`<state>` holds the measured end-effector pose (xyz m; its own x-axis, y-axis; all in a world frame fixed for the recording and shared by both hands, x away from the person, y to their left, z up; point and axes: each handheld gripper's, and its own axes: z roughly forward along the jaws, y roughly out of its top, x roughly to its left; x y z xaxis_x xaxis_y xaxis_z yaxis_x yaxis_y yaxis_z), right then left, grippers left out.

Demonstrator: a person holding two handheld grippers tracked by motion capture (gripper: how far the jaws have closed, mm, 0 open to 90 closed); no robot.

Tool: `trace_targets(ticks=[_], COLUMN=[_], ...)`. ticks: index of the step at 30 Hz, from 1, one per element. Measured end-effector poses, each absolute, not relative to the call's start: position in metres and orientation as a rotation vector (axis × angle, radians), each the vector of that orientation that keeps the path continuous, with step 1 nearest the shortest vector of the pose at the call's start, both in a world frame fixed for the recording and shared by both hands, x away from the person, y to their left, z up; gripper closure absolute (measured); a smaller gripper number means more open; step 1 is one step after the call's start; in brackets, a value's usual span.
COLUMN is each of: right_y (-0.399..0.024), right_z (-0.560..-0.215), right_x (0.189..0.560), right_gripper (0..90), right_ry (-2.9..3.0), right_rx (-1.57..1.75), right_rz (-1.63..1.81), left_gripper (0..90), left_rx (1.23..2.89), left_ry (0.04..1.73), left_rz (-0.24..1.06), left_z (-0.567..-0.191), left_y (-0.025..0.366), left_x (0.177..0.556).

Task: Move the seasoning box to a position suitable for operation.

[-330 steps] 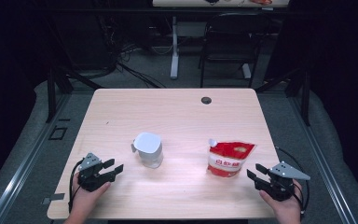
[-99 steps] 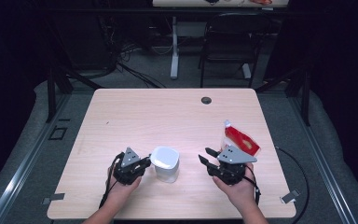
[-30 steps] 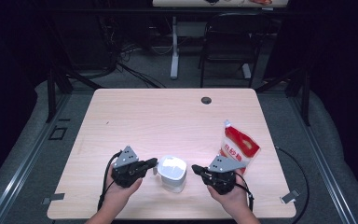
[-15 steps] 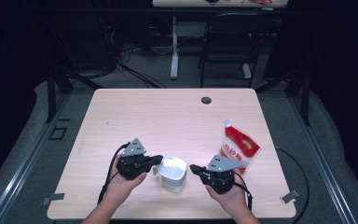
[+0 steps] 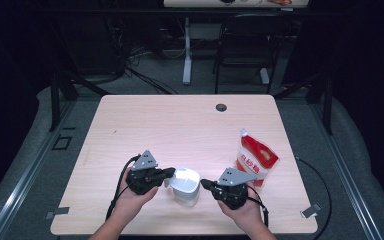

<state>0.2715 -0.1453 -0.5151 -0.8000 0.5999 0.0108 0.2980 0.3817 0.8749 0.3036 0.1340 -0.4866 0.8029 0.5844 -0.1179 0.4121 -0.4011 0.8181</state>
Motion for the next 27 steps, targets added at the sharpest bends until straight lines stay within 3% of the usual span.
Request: trace_targets(ticks=[27], right_y=[-0.1427], right_z=[-0.5201], right_x=[0.2715], right_gripper=[90.0], right_ry=[2.379], right_rx=[0.782], right_rz=[1.357], left_gripper=[90.0], left_rx=[2.037], left_ry=[0.742], left_rz=[0.241], left_z=[-0.4882], left_y=[0.1358], left_x=[0.3025])
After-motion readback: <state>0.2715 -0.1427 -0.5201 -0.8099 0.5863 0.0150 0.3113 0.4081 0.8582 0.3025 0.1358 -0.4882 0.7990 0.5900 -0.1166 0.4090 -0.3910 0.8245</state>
